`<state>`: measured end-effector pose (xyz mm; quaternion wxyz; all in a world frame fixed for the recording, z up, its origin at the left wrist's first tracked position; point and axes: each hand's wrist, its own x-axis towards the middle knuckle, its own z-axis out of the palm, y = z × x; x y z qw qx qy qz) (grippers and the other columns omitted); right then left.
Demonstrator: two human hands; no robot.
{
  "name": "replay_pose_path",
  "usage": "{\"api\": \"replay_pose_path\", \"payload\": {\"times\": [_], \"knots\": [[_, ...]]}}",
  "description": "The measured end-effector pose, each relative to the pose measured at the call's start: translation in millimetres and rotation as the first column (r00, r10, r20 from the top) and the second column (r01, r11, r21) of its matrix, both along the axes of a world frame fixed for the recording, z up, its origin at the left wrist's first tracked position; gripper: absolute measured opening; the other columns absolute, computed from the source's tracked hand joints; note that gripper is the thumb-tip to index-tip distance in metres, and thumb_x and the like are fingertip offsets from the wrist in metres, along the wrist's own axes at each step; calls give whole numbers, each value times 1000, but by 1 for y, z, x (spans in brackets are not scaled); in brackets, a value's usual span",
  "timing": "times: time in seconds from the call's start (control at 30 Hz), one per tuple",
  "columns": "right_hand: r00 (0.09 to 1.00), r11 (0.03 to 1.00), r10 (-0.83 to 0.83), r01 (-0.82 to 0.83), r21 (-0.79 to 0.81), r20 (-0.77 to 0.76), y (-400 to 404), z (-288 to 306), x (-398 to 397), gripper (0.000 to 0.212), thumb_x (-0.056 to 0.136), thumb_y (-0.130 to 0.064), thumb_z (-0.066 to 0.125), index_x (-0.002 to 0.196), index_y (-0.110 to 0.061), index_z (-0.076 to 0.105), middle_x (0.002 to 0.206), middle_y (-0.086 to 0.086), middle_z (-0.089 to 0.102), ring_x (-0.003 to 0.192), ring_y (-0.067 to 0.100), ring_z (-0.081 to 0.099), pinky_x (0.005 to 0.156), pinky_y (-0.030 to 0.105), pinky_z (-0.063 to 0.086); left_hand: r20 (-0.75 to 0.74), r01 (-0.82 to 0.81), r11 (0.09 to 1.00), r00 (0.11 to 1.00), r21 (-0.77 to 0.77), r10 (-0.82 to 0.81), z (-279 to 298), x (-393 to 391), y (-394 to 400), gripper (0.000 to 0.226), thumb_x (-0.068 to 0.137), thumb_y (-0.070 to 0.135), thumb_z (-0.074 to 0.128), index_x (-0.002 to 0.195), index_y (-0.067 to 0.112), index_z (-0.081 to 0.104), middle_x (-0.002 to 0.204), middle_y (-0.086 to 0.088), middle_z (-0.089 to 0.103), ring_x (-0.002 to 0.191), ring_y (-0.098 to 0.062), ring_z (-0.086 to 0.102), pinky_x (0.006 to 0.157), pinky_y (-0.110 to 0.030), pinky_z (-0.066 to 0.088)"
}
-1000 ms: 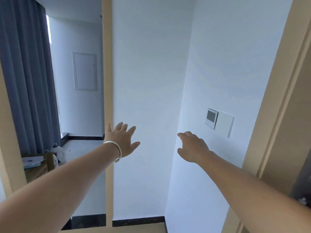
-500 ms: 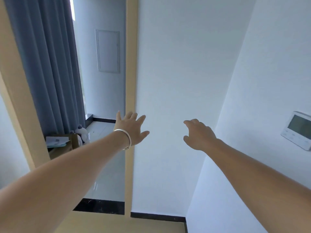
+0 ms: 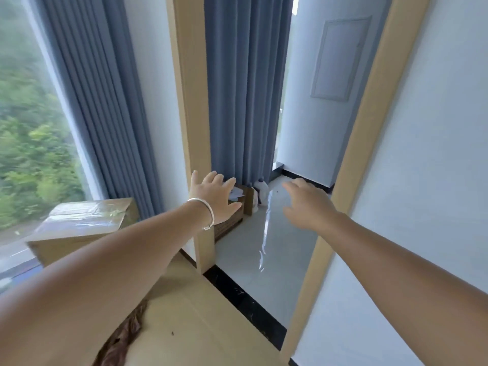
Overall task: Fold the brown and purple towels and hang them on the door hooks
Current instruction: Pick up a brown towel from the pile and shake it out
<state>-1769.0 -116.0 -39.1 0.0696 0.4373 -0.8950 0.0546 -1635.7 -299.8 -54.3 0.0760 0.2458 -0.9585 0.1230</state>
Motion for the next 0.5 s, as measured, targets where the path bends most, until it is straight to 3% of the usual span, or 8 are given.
{"api": "replay_pose_path", "payload": {"times": [0.23, 0.5], "knots": [[960, 961, 273, -275, 23, 53, -119, -23, -17, 57, 91, -30, 47, 145, -23, 32, 146, 3, 37, 126, 27, 43, 102, 43, 38, 43, -308, 950, 951, 47, 306, -24, 50, -78, 70, 92, 65, 30, 152, 31, 16, 152, -1, 31, 146, -23, 15, 116, -60, 5], [847, 840, 516, -529, 118, 126, -260, -67, 37, 61, 94, -32, 47, 150, -22, 24, 150, 5, 34, 133, 26, 37, 106, 42, 33, 105, -592, 797, 806, 117, 583, -70, 144, -181, 72, 91, 66, 30, 152, 32, 13, 158, -3, 23, 148, -23, 11, 116, -60, 3]]}}
